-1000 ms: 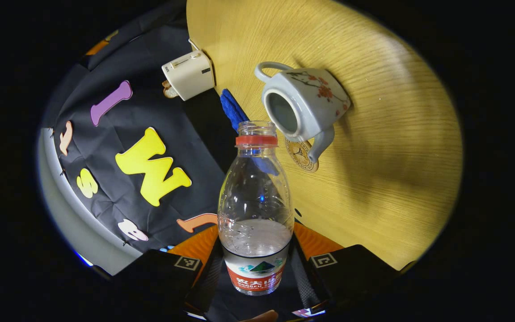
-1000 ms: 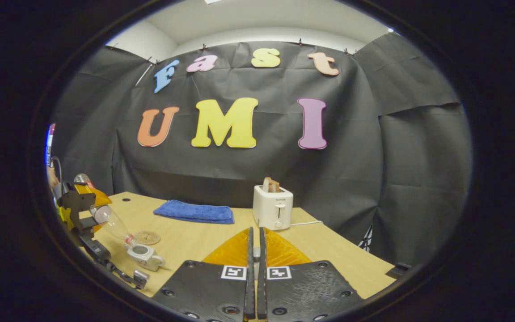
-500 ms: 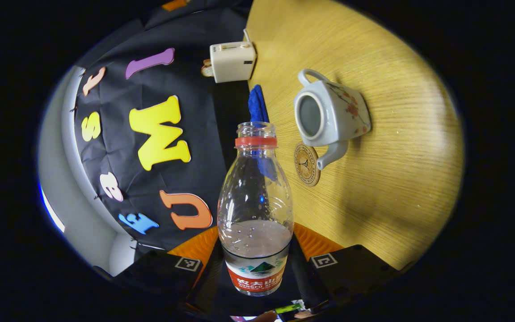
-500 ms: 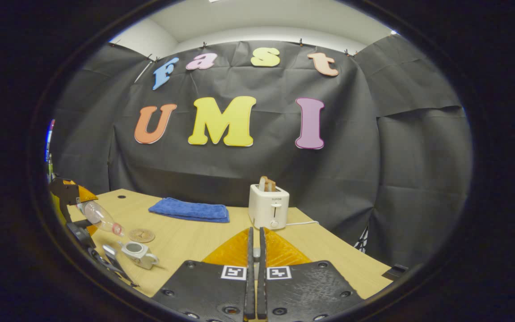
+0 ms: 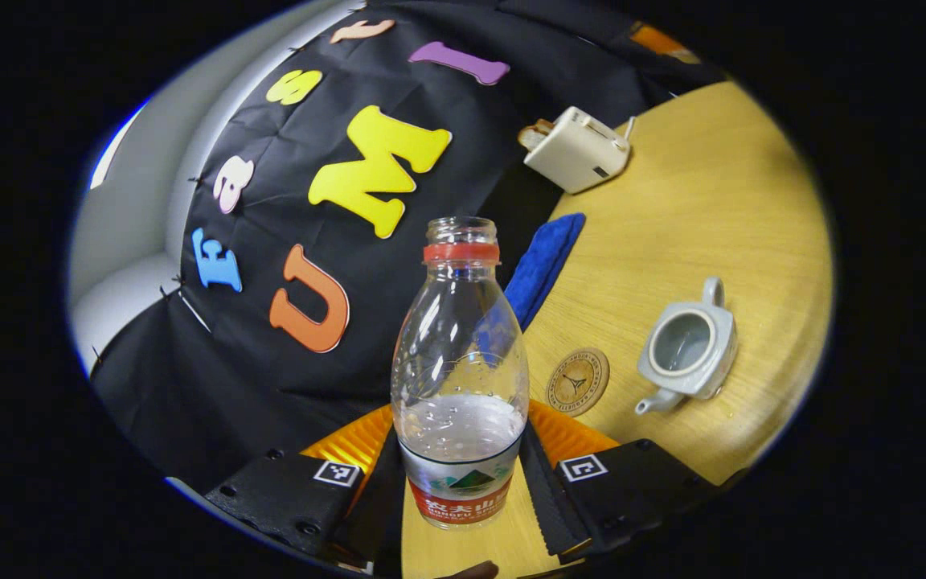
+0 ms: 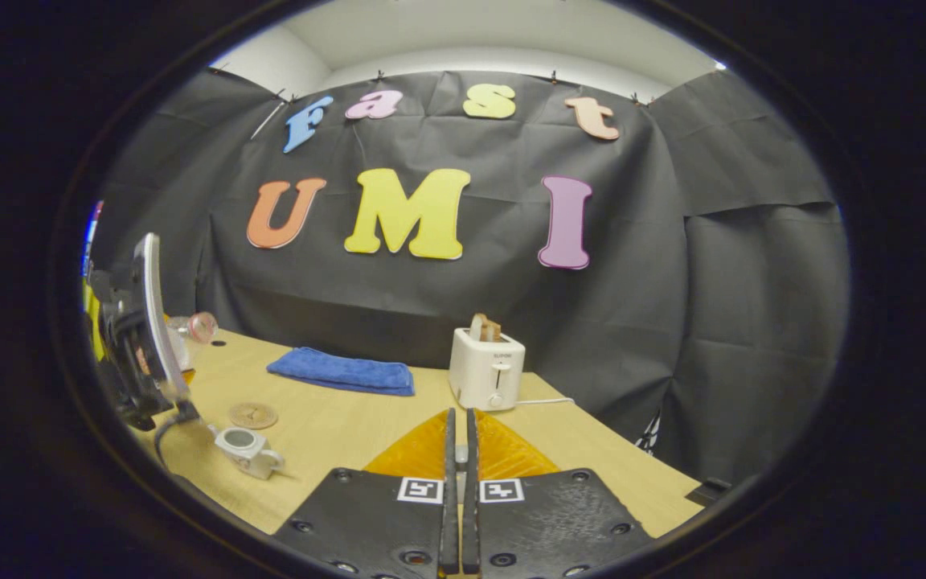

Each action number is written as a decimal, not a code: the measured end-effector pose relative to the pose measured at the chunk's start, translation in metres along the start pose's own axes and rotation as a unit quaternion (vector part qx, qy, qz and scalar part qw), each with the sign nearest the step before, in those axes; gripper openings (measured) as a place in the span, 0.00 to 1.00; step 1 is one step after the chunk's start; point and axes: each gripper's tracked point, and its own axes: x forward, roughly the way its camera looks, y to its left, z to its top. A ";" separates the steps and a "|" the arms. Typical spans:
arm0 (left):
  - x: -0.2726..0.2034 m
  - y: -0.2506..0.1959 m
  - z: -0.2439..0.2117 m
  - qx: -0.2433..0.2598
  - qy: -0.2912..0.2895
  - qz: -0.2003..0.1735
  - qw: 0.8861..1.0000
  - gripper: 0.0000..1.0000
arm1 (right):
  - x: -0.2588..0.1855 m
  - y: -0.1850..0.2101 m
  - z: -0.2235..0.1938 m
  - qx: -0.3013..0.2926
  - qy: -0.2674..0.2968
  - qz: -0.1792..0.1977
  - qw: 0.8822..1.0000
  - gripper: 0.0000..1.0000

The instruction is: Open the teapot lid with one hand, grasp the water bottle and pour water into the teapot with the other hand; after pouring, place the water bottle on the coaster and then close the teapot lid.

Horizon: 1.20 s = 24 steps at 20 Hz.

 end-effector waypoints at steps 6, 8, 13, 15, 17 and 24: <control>0.018 0.001 0.029 -0.129 -0.071 0.015 0.989 0.75 | 0.002 0.010 -0.008 -0.001 0.012 0.013 1.000 0.02; 0.029 -0.004 0.032 -0.189 -0.084 0.008 0.978 0.75 | 0.003 0.015 -0.009 -0.004 0.012 0.016 1.000 0.02; 0.057 -0.017 0.035 -0.326 -0.097 -0.009 0.940 0.77 | 0.008 0.020 -0.019 -0.007 0.023 0.020 1.000 0.02; 0.072 -0.022 0.035 -0.371 -0.094 -0.018 0.924 0.77 | 0.011 0.022 -0.024 -0.008 0.028 0.020 0.999 0.02; 0.086 -0.028 0.029 -0.417 -0.085 -0.036 0.904 0.77 | 0.012 0.021 -0.029 -0.007 0.035 0.019 0.999 0.02; 0.116 -0.036 0.023 -0.467 -0.069 -0.054 0.880 0.80 | 0.019 0.018 -0.035 -0.004 0.041 0.016 0.999 0.02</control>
